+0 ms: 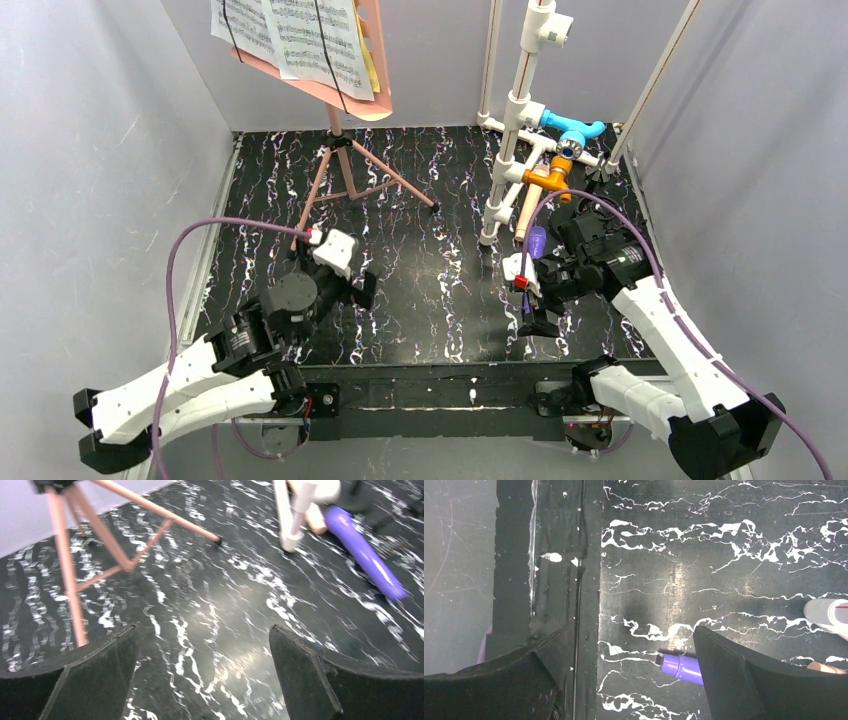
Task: Pack up the instrument practice props
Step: Move the music stand to the center of the board.
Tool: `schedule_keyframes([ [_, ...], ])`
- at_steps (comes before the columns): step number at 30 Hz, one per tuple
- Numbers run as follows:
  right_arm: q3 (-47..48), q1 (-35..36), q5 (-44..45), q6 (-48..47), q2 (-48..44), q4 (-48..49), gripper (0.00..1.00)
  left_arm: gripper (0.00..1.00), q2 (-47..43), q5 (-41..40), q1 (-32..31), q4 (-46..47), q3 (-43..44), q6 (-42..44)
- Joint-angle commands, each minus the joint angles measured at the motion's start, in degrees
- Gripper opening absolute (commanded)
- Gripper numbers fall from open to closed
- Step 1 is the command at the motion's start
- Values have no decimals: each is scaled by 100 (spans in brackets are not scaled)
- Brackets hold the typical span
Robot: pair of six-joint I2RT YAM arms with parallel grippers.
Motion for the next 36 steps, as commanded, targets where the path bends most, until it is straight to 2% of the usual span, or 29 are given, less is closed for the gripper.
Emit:
schedule_keyframes([
  [1,409,179,203,-486,155,-178,98,98,371,796,1381,576,527,-32],
  [4,748,319,211,-562,279,-335,98,98,826,2093,2367,372,1062,-749],
  [6,948,416,234,-560,349,-398,98,98,1143,2490,2538,127,1623,-969],
  [10,1089,597,334,-453,444,-356,98,98,1801,2440,2580,-919,3060,-1154],
  [13,1079,710,362,-267,494,-209,98,98,1923,2111,2618,-1285,3308,-1137],
  [19,997,731,376,-20,487,8,98,98,1327,2330,2644,-1042,2709,-1406],
  [25,965,723,274,235,437,178,98,98,1351,2336,2744,-875,2190,-906],
  [28,935,711,225,328,396,250,98,98,1288,2792,3111,26,1530,-705],
  [33,849,615,106,478,277,376,98,98,1248,4270,4199,2089,346,-567],
  [36,734,530,7,593,173,502,98,98,1395,4771,4649,2960,-43,-590],
])
